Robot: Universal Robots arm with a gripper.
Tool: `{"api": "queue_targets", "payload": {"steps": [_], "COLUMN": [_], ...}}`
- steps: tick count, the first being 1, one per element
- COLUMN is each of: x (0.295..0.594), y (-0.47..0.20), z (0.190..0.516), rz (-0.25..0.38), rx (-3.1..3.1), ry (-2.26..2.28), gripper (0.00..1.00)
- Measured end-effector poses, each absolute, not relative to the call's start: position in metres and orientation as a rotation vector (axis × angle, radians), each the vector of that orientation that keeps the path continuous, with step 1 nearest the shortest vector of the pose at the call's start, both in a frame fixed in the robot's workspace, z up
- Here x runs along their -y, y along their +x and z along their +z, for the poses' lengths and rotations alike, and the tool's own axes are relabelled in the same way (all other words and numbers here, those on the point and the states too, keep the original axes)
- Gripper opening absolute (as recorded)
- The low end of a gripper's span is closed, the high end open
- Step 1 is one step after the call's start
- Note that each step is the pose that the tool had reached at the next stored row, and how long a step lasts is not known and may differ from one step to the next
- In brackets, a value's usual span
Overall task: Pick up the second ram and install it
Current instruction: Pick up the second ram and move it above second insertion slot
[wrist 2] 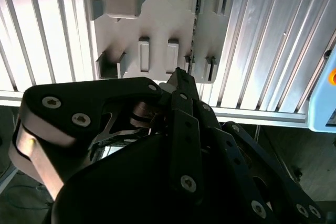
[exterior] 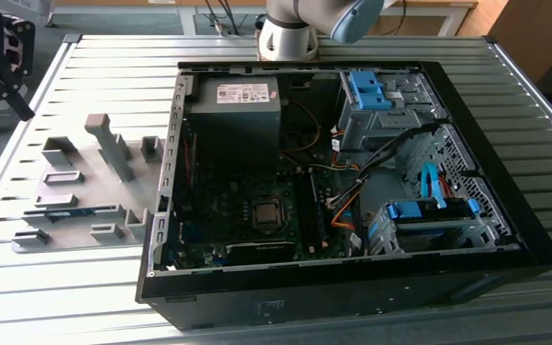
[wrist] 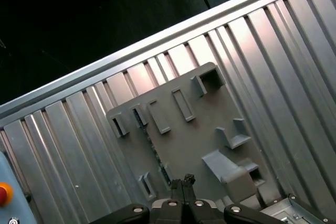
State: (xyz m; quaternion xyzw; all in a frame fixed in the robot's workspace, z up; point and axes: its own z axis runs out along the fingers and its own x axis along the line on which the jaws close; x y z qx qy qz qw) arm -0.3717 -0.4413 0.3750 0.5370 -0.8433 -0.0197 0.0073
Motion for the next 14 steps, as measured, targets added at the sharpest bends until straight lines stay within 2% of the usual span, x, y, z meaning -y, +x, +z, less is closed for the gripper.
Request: {"api": "queue_targets", "payload": {"steps": [14], "x": [0.4413], "y": [-0.372], "z": [0.3749], "rz": [-0.06], "rx": [2.507], "ry": [1.863], "gripper": [0.1]}}
